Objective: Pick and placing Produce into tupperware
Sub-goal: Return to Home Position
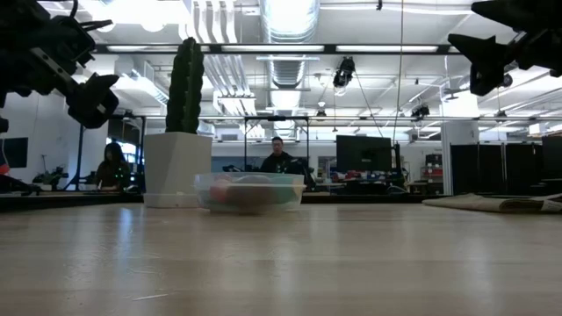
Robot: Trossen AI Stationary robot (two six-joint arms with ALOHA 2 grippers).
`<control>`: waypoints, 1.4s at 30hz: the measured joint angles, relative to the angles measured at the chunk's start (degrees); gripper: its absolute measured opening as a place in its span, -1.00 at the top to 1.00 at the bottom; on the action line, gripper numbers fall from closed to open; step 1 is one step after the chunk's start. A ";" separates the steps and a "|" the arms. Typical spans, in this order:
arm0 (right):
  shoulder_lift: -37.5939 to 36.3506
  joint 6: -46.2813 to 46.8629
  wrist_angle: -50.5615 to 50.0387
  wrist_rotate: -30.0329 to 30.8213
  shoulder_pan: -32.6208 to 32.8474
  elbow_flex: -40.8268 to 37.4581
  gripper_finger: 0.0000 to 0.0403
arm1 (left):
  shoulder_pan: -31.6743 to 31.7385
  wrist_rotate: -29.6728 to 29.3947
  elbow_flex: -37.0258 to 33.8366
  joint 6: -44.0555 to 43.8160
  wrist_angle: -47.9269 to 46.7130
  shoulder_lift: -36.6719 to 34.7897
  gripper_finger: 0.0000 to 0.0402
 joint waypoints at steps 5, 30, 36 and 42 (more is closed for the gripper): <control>0.24 1.98 0.02 0.00 0.00 0.00 -0.11 | 0.00 -0.04 -0.10 0.00 0.25 0.17 -0.41; 0.36 1.80 0.02 -0.02 0.00 0.02 -0.11 | 0.00 -0.17 -0.84 0.00 3.99 0.91 -0.41; 0.34 1.80 0.01 -0.01 0.00 0.04 -0.11 | 0.00 -0.15 -0.84 0.00 4.15 0.88 -0.41; 0.36 1.79 0.02 -0.02 0.01 0.04 -0.11 | 0.00 -0.15 -0.86 0.00 4.10 0.85 -0.41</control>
